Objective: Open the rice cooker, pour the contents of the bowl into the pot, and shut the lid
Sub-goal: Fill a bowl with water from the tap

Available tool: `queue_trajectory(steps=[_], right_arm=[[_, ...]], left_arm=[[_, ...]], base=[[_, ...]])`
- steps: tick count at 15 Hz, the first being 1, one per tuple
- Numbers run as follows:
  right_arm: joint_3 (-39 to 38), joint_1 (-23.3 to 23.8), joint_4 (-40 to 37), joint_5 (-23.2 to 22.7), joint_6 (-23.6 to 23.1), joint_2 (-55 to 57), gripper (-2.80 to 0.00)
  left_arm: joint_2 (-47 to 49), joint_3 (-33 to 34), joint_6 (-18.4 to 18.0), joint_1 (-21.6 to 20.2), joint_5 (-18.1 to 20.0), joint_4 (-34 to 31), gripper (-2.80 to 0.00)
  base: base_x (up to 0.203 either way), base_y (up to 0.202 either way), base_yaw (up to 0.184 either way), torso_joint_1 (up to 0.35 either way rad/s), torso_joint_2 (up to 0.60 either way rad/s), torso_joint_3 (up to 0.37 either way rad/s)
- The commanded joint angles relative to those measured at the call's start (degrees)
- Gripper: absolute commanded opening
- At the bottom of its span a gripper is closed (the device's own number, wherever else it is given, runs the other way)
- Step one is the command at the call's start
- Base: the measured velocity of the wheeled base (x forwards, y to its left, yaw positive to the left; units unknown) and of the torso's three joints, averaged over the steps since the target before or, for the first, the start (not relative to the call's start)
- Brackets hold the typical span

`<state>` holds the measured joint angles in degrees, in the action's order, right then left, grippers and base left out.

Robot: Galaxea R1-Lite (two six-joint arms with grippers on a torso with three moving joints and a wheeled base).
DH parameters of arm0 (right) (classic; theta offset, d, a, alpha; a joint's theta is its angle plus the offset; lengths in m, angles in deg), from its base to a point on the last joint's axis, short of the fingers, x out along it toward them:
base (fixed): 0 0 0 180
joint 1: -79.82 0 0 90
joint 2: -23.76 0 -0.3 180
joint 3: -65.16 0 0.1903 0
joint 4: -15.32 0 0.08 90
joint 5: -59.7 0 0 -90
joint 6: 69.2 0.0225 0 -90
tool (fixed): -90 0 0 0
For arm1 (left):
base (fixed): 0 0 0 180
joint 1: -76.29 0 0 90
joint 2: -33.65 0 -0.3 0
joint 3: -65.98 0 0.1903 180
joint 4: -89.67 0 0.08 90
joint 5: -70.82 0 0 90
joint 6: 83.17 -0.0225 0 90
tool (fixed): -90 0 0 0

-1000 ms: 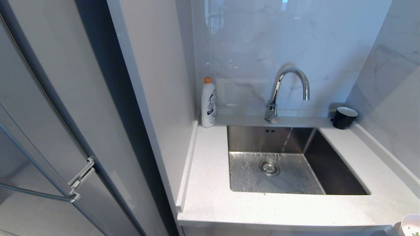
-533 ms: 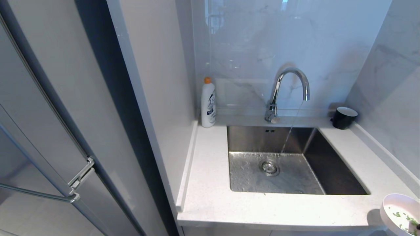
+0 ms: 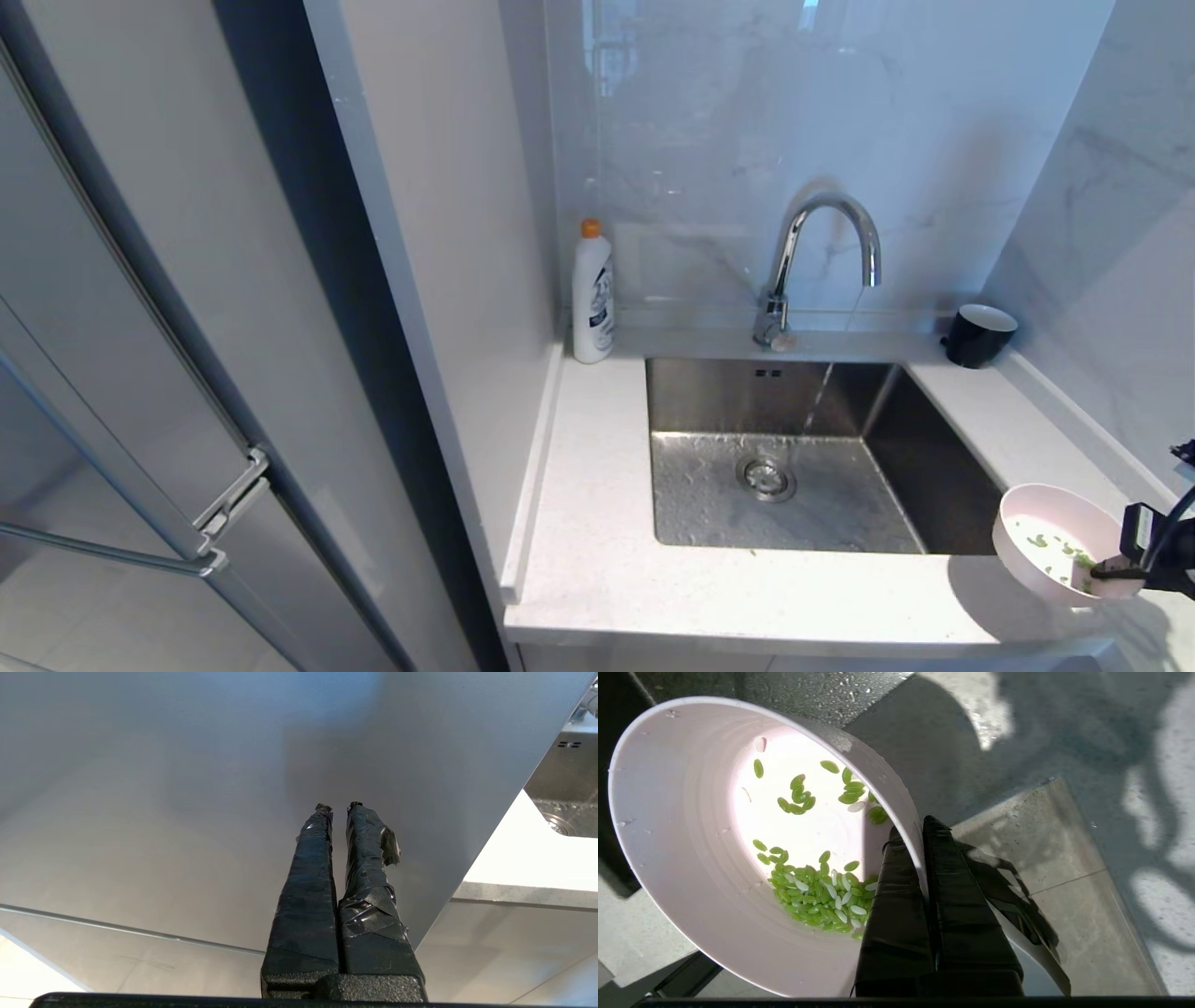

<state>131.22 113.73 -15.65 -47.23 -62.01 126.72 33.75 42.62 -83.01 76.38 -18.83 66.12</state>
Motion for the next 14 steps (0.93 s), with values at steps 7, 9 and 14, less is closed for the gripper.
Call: queue_trajectory(steps=[7,9,14], right_arm=[[9.97,-14.07,-0.13,2.94,9.26,6.5,-2.8],[13.49,-16.6,-0.5,3.02,12.29,8.65,-2.8],[23.62,-21.09,-5.69,3.05,15.64,14.93,-2.8]], left_arm=[[0.05,0.09,0.02,-0.01,0.01,0.0,-2.8],[-0.01,0.09,0.02,-0.01,0.01,0.0,-2.8],[-0.01,0.09,0.02,-0.01,0.01,0.0,-2.8]], base=[[0.0,0.0,0.0,0.0,0.0,0.0],[0.0,0.0,0.0,0.0,0.0,0.0],[0.0,0.0,0.0,0.0,0.0,0.0]])
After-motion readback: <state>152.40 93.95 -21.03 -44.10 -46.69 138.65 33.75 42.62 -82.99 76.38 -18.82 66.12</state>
